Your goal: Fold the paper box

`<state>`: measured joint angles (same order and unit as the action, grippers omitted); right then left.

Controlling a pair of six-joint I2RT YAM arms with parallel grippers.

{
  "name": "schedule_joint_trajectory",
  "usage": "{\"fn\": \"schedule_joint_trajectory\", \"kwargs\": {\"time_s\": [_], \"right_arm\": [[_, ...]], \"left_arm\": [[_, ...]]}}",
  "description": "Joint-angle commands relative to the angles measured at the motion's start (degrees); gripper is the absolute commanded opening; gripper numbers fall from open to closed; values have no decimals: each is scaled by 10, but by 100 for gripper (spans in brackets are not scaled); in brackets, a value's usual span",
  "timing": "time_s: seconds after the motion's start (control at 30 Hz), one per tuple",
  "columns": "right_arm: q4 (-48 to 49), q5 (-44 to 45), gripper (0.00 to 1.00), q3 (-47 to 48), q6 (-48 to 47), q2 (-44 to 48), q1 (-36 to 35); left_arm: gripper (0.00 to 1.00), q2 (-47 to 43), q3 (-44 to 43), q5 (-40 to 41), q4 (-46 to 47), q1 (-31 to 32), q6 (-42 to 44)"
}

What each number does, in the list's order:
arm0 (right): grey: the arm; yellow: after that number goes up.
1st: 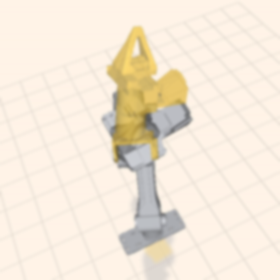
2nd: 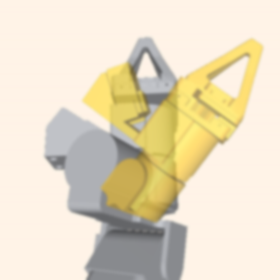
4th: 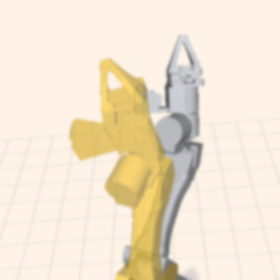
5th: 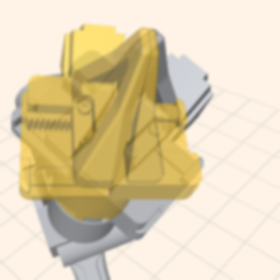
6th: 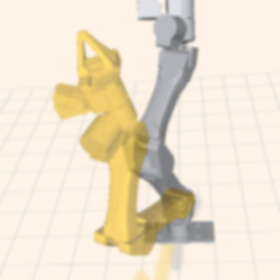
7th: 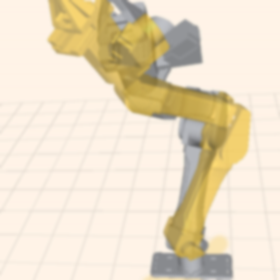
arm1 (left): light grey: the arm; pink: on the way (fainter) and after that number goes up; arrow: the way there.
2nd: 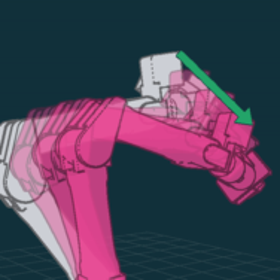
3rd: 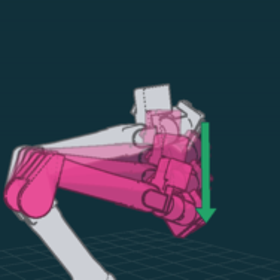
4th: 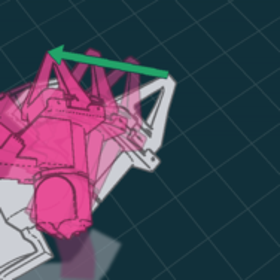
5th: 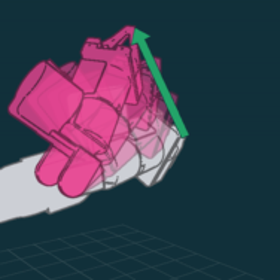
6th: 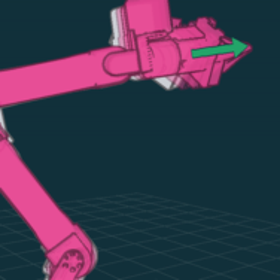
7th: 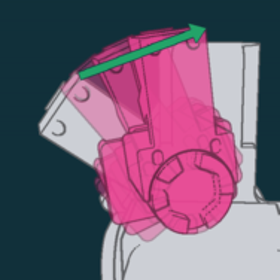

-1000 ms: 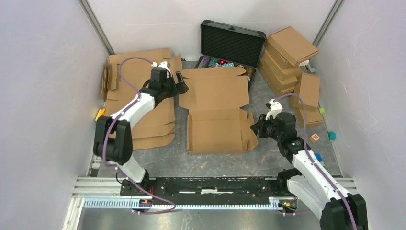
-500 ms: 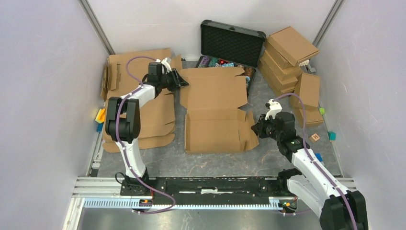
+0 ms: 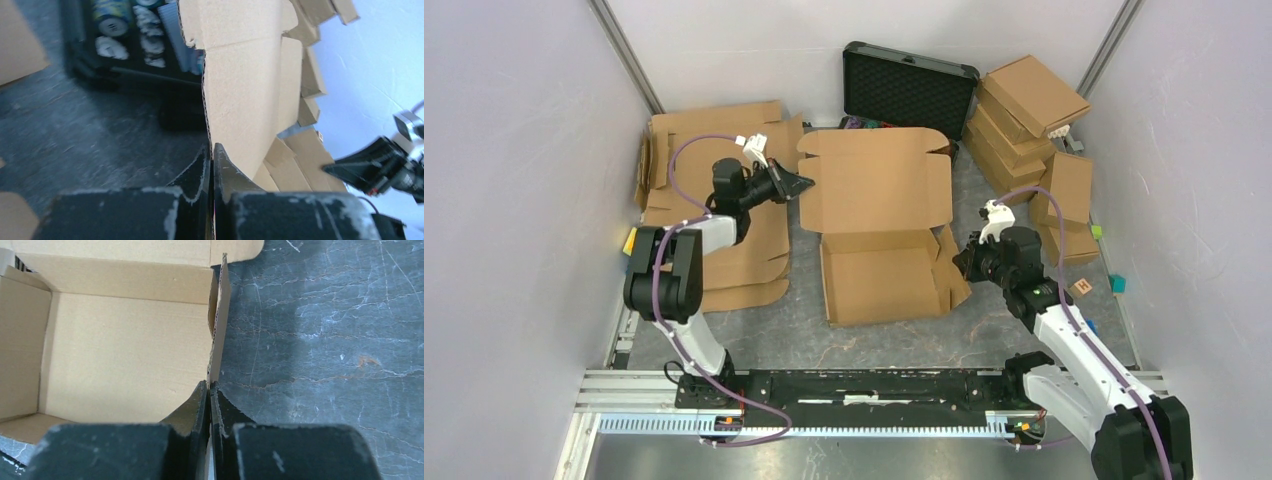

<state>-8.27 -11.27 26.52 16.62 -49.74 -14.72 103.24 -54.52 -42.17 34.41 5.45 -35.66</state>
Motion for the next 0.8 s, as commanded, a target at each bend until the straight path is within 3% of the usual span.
{"fn": "schedule_joint_trajectory", "kwargs": {"time_s": [0.0,0.17,0.37,0.53,0.57,0.7,0.77], "right_arm": [[8,14,8,33,-21,-13,0],[11,-11,9,34,-23,-14,0],[-5,-62,19,38,-46,-16,0],[-31,-84,23,32,-89,-43,0],[-29,-88,25,28,-92,-46,0],[-18,-76,58,8,-86,-34,0],[-18,-60,63,4,-84,-20,-1]], "left_arm": [[2,-61,57,-80,149,25,-15],[2,-112,101,-54,103,42,61],[2,-165,124,-4,21,75,180],[2,-199,159,24,26,98,236],[2,-202,164,30,24,101,245],[2,-208,171,36,24,105,255],[2,-211,173,38,24,105,259]]}}
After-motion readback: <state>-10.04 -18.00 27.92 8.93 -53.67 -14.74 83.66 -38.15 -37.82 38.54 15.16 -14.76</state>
